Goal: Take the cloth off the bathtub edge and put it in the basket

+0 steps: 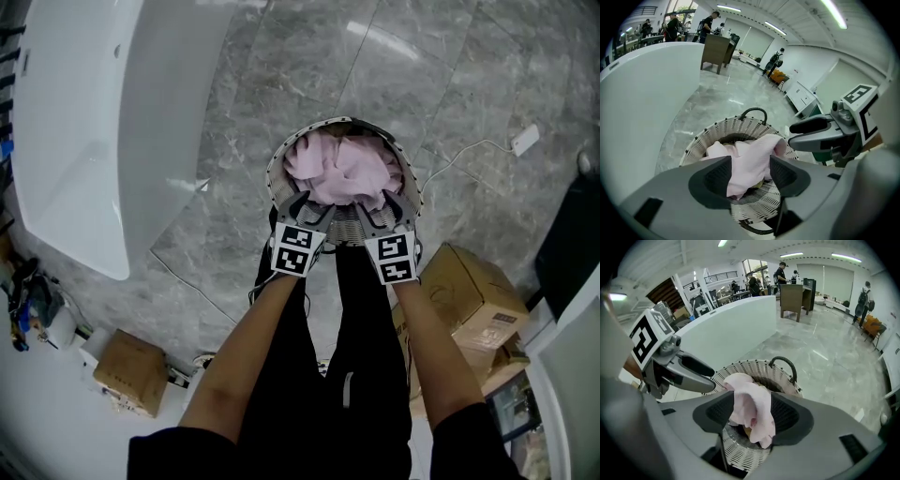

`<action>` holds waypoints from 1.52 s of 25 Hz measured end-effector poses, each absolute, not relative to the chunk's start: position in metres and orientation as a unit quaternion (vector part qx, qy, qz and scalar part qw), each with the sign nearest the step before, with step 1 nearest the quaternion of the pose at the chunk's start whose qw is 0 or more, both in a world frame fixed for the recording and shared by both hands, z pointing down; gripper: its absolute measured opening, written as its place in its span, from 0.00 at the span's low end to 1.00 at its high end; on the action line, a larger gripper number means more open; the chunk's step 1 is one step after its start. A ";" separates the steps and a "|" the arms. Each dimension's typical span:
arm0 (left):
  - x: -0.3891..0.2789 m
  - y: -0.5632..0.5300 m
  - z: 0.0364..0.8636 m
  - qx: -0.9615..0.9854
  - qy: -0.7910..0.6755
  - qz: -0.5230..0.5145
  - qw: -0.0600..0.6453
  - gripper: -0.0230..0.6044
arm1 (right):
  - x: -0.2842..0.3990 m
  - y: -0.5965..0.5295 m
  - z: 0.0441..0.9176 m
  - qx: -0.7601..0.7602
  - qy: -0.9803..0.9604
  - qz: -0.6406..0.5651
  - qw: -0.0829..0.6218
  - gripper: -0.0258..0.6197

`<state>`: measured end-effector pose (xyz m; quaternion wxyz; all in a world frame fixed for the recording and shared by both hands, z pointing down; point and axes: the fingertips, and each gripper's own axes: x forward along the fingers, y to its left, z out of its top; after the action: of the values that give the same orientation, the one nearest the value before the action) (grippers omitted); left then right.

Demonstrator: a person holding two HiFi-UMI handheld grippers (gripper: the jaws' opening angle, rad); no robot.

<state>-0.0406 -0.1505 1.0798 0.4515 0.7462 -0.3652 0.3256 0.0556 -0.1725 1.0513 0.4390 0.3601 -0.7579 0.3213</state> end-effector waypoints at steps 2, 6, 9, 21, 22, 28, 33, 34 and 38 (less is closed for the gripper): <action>-0.039 -0.155 1.077 0.752 -0.378 0.318 0.438 0.43 | 0.056 -0.176 1.048 0.371 -0.757 0.337 0.418 0.41; -0.033 -0.156 1.068 0.759 -0.386 0.306 0.425 0.43 | 0.058 -0.173 1.040 0.393 -0.752 0.357 0.390 0.41; -0.027 -0.156 1.057 0.764 -0.387 0.301 0.420 0.43 | 0.058 -0.168 1.030 0.396 -0.754 0.359 0.381 0.41; -0.003 -0.164 0.922 0.795 -0.414 0.235 0.376 0.43 | 0.074 -0.174 0.912 0.417 -0.785 0.343 0.303 0.41; -0.002 -0.164 0.900 0.798 -0.420 0.224 0.370 0.43 | 0.077 -0.174 0.892 0.418 -0.791 0.341 0.290 0.41; 0.003 -0.168 0.748 0.798 -0.469 0.150 0.348 0.41 | 0.095 -0.172 0.745 0.429 -0.810 0.346 0.203 0.41; 0.006 -0.178 0.620 0.812 -0.495 0.108 0.288 0.29 | 0.095 -0.175 0.623 0.425 -0.837 0.313 0.146 0.41; 0.005 -0.177 0.596 0.816 -0.498 0.099 0.276 0.28 | 0.094 -0.173 0.601 0.424 -0.843 0.301 0.139 0.41; 0.000 -0.163 0.517 0.824 -0.509 0.066 0.239 0.20 | 0.086 -0.160 0.524 0.416 -0.868 0.242 0.124 0.41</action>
<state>-0.0003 -0.1631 0.5170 0.2388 0.8241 -0.5093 0.0663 0.0863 -0.1602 0.5244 0.1239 0.4157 -0.8679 0.2422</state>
